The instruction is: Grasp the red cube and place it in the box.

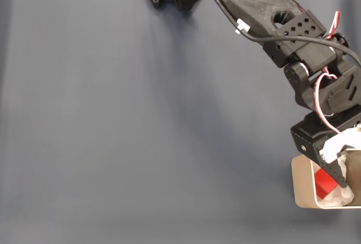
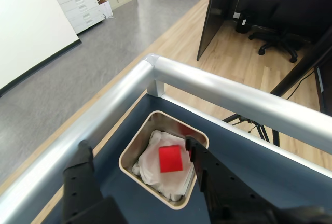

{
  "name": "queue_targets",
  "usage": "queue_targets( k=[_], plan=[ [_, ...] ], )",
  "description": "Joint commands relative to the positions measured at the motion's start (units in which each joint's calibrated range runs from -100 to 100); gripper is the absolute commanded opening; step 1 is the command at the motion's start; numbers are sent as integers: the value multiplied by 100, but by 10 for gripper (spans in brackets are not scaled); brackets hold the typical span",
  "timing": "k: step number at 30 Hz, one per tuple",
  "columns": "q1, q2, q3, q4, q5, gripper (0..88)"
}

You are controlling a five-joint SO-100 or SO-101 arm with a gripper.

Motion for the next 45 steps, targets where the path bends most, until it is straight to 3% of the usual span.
queue_targets(
  k=[1,27,30,40,45],
  plan=[
    [60,-140,-355,-126,-63,450],
    [88,-192,-300,-101,-34,431],
    [95,-218,-255,-93,0,383],
    [195,-426,-81,-76,34,37],
    [322,-668,46,55,54,0]
  ],
)
